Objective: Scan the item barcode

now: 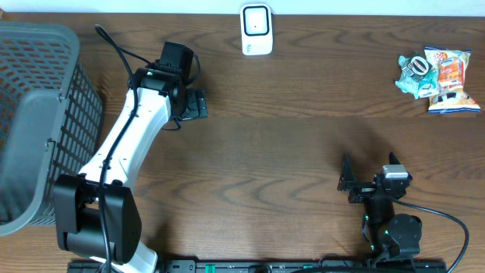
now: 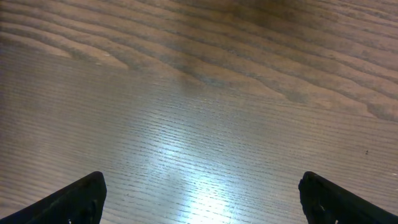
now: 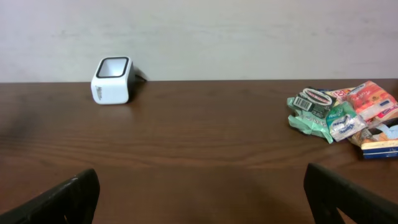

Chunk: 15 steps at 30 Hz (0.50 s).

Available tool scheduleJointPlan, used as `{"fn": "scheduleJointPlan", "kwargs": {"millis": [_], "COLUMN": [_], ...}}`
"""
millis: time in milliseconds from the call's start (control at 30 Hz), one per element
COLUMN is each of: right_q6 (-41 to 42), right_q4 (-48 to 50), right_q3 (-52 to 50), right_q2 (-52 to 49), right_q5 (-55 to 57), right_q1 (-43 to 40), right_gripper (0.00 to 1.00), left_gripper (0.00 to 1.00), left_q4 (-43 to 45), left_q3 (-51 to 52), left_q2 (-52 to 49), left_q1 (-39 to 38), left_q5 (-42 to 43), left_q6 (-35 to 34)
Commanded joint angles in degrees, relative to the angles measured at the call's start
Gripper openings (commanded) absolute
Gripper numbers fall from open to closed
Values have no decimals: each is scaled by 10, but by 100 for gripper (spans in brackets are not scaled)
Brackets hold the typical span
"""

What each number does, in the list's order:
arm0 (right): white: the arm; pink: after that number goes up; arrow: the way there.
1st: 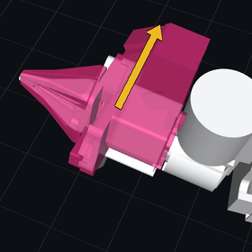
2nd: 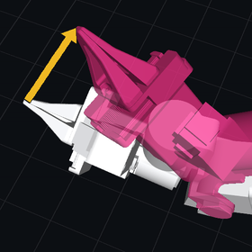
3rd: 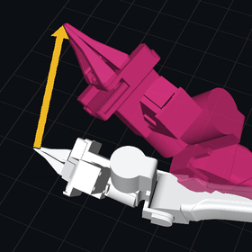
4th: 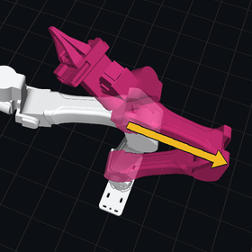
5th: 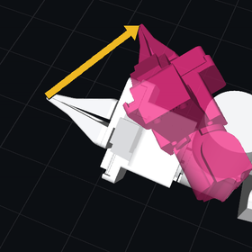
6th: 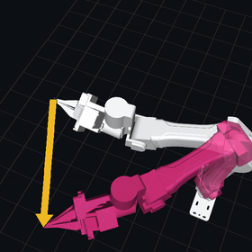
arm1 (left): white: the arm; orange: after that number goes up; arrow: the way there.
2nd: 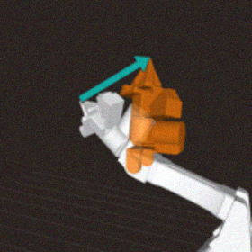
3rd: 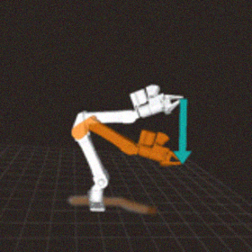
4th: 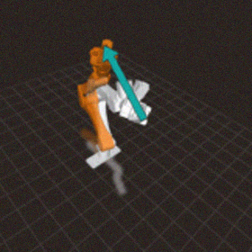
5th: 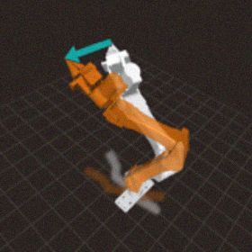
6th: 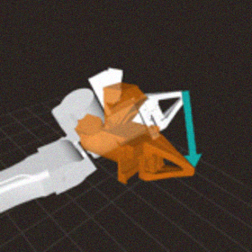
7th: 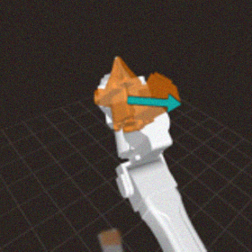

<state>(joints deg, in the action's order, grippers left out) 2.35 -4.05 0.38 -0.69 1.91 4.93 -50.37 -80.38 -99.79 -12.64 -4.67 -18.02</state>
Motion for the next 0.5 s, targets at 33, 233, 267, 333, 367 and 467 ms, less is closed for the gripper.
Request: {"fn": "scheduleJointPlan", "kwargs": {"millis": [33, 233, 267, 333, 367, 467], "right_q6": [8, 8, 8, 8, 8, 8], "right_q4": [-5, -3, -3, -2, -2, -2], "right_q3": [-1, -1, -1, -1, -1, -1], "right_q2": [4, 4, 4, 4, 4, 4], "right_q5": [-6, -6, -6, -5, -6, -6], "right_q1": [-5, -5, -5, -5, -5, -5], "right_gripper": [99, 99, 99, 99, 99, 99], "left_gripper": [98, 98, 98, 98, 97, 98], "left_q4": [-1, -1, -1, -1, -1, -1], "left_q3": [-4, -4, -4, -4, -3, -4], "left_q2": [-2, -2, -2, -2, -2, -2], "left_q1": [1, 1, 1, 1, 1, 1], "left_q5": [-5, -5, -5, -5, -5, -5], "left_q6": [1, 2, 1, 1, 1, 2]}}
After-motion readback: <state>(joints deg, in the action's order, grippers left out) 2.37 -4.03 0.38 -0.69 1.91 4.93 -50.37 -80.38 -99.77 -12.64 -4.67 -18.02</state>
